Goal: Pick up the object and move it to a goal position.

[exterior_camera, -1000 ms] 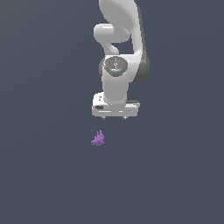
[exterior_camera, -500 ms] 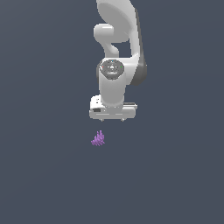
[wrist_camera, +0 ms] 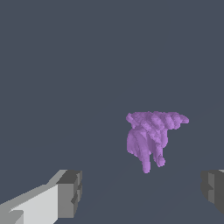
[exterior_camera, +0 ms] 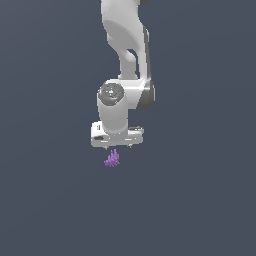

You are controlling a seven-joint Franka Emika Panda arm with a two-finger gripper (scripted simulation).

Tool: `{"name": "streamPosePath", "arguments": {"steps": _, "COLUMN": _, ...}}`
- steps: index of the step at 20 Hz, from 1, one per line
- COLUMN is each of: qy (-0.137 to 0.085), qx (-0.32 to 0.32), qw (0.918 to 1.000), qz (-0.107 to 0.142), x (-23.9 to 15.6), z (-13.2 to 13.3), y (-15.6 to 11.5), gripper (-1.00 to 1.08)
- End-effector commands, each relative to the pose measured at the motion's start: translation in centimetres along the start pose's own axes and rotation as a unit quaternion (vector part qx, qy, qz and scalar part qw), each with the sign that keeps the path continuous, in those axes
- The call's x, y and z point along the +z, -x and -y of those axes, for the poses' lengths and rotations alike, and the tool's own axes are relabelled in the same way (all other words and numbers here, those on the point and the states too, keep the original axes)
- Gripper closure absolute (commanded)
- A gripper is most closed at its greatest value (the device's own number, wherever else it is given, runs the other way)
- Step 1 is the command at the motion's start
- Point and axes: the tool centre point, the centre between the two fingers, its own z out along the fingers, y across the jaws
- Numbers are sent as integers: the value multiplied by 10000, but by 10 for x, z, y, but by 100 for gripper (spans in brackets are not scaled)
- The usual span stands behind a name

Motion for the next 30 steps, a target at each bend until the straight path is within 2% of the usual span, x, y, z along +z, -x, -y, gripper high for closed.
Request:
{"name": "streamPosePath", "arguments": {"steps": 1, "qy": 12, "qx": -137, "qw": 9999, "qz": -54, "x": 9, "z": -13, "y": -6, "gripper": -92}}
{"name": "streamPosePath", "arguments": {"steps": 10, "qy": 40, "qx": -381, "qw": 9992, "qz": -146, "x": 25, "z": -37, "y": -14, "gripper": -92}}
{"name": "streamPosePath", "arguments": {"steps": 16, "qy": 39, "qx": -371, "qw": 9992, "qz": -140, "x": 29, "z": -38, "y": -14, "gripper": -92}}
{"name": "streamPosePath", "arguments": {"steps": 25, "qy": 40, "qx": -387, "qw": 9991, "qz": -148, "x": 70, "z": -38, "y": -14, "gripper": -92}}
{"name": "streamPosePath", "arguments": {"steps": 30, "qy": 41, "qx": -390, "qw": 9991, "qz": -149, "x": 76, "z": -38, "y": -16, "gripper": -92}}
